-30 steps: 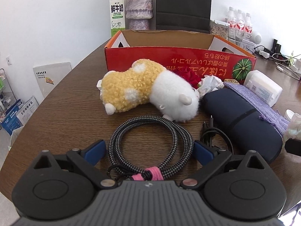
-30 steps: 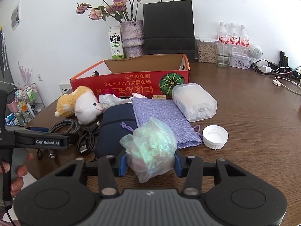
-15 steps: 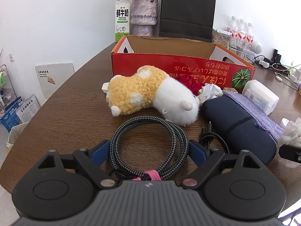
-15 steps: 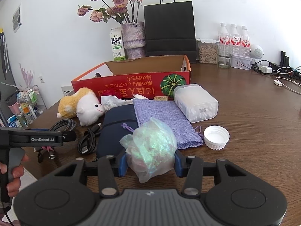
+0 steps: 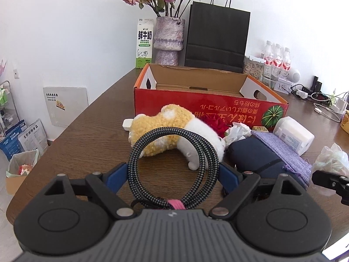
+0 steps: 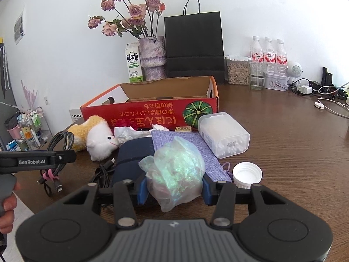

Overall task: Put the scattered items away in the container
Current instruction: 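Lift the cable and plastic bag and carry both toward the cardboard box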

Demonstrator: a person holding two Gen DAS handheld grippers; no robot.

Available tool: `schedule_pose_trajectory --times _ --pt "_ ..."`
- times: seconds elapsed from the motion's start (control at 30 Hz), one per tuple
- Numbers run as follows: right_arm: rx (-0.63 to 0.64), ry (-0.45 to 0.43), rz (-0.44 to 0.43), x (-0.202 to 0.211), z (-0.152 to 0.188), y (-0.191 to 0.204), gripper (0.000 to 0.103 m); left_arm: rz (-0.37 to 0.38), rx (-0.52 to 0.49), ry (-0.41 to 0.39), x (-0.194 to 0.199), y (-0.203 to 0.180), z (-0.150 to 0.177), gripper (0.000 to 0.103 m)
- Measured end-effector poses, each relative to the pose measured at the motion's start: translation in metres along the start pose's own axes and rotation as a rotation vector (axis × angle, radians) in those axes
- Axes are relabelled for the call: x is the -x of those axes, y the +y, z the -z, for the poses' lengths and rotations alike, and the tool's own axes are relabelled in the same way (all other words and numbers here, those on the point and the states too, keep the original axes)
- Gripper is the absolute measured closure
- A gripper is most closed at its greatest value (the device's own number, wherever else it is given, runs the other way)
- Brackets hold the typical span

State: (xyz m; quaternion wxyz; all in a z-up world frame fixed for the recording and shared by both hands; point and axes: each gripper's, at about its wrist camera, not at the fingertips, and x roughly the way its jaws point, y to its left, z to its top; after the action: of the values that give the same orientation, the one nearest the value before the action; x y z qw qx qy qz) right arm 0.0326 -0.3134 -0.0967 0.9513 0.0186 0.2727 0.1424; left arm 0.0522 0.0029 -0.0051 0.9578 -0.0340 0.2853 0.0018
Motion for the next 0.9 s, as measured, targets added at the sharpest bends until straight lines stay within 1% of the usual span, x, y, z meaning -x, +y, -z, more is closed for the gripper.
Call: schedule_pose_trajectory --times 0.13,0.23,0.3,0.4,0.5,0.6,0.67,0.73,0.83,0.9 --pt "-0.001 -0.036 0.001 -0.003 -0.012 0.0 0.057 0.007 0.007 -0.03 0.005 -0.001 -0.009 0.015" --pt "0.008 -0.081 -0.001 -0.006 -0.026 0.001 0.057 0.016 0.016 -0.068 0.008 -0.002 -0.022 0.015" --pt "0.009 -0.113 0.0 -0.012 -0.039 0.001 0.057 0.03 0.025 -0.09 0.008 -0.004 -0.034 0.015" --pt "0.016 -0.156 -0.004 -0.025 -0.061 0.005 0.057 0.071 0.058 -0.115 0.004 -0.007 -0.054 0.015" --pt "0.026 -0.189 -0.001 -0.045 -0.087 0.01 0.057 0.082 0.077 -0.16 -0.003 -0.013 -0.077 0.015" --pt "0.03 -0.209 0.017 -0.067 -0.112 0.012 0.056 0.083 0.096 -0.185 -0.016 -0.017 -0.099 0.015" --pt "0.036 -0.21 0.07 -0.087 -0.128 0.014 0.056 0.096 0.119 -0.178 -0.029 -0.018 -0.112 0.015" --pt "0.039 -0.204 0.096 -0.107 -0.14 0.014 0.056 0.105 0.142 -0.171 -0.044 -0.018 -0.123 0.015" --pt "0.028 -0.18 0.106 -0.139 -0.157 0.012 0.056 0.076 0.163 -0.17 -0.07 -0.02 -0.139 0.015" --pt "0.014 -0.159 0.106 -0.158 -0.164 0.007 0.056 0.034 0.178 -0.171 -0.091 -0.02 -0.148 0.015"
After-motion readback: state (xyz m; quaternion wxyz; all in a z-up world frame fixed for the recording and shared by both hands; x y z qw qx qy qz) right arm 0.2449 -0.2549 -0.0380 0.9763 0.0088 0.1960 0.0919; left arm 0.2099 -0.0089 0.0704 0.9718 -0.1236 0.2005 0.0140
